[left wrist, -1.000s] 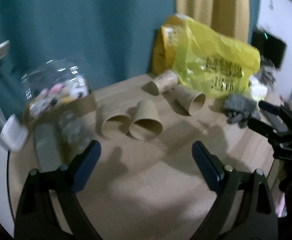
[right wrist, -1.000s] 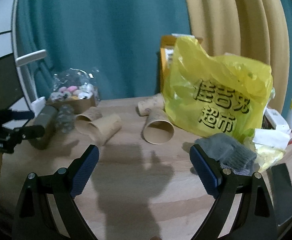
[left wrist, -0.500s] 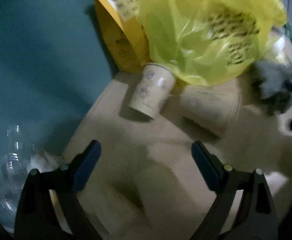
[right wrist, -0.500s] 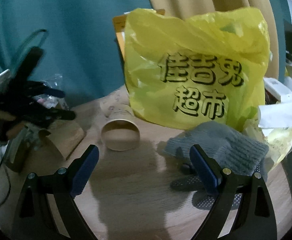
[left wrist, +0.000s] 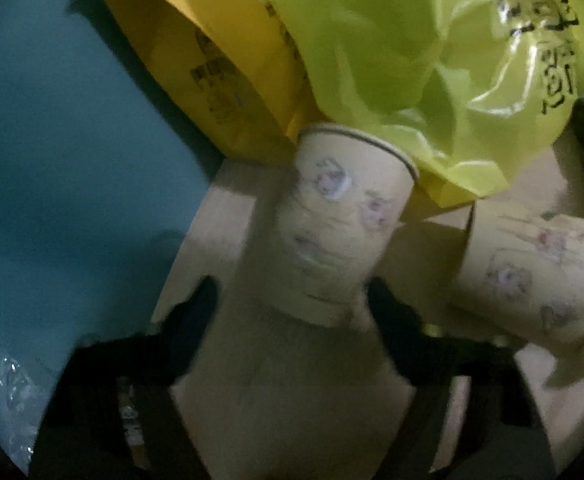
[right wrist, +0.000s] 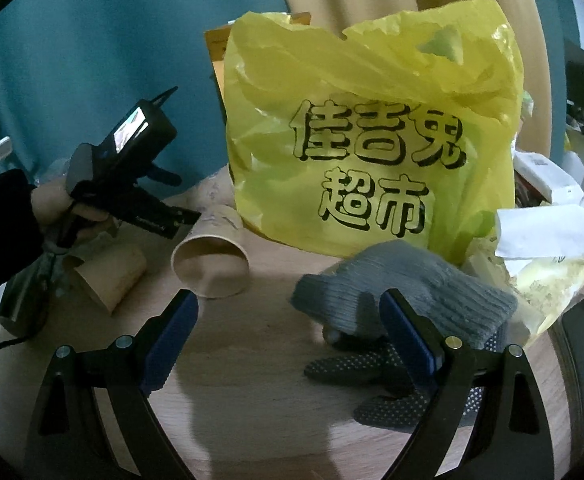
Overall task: Flip cup upside down
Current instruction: 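Move the left gripper toward the patterned paper cup near the yellow bag, then close the left gripper around the patterned paper cup's body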
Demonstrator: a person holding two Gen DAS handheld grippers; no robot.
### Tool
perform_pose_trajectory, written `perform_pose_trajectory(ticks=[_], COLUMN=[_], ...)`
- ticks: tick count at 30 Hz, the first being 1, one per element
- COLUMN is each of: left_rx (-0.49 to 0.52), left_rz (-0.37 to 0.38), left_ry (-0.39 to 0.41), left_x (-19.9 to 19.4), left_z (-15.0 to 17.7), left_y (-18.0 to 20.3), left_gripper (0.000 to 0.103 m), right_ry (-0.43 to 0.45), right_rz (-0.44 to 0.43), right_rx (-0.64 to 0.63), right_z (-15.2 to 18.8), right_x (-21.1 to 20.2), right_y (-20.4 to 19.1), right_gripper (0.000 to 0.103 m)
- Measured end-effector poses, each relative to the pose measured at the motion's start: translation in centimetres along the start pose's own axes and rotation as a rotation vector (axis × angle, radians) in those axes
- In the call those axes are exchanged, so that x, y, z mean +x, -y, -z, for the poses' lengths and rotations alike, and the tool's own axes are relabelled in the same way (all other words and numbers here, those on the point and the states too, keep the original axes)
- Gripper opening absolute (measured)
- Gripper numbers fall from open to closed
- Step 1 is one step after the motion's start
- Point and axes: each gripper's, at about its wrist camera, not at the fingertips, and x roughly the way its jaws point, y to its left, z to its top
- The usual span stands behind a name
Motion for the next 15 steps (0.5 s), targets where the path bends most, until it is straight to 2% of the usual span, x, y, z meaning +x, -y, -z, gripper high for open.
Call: perform_pose_trajectory(ticks=[3,6,11,15], left_rx=[0.003,0.008,0.036,0.092], left_rz=[0.012,0.009,-0.002,-0.074], left_ry=[-0.011,-0.007,0.028,0.016], left_x=[0.5,0.5,0.0,0.4], left_z=[0.4,0.7,1.6,1.8], left_y=[-0.2,-0.4,0.6,1.4], left_gripper=[0.051,0.045,0.045,0.047], right_ry=[-0.006,-0.007,-0.011,-0.020], right_rz=[-0.004,-0.005,-0.010,-0.018], right_rx=[0.005,0.006,0.006,0.012], right_z=[0.1,0.1,0.1,0.1], right_x=[0.1,0.1,0.3,0.6], right_y=[0.0,0.0,-0.3,-0.4], right_gripper=[0.094,0.094,0.094,0.094])
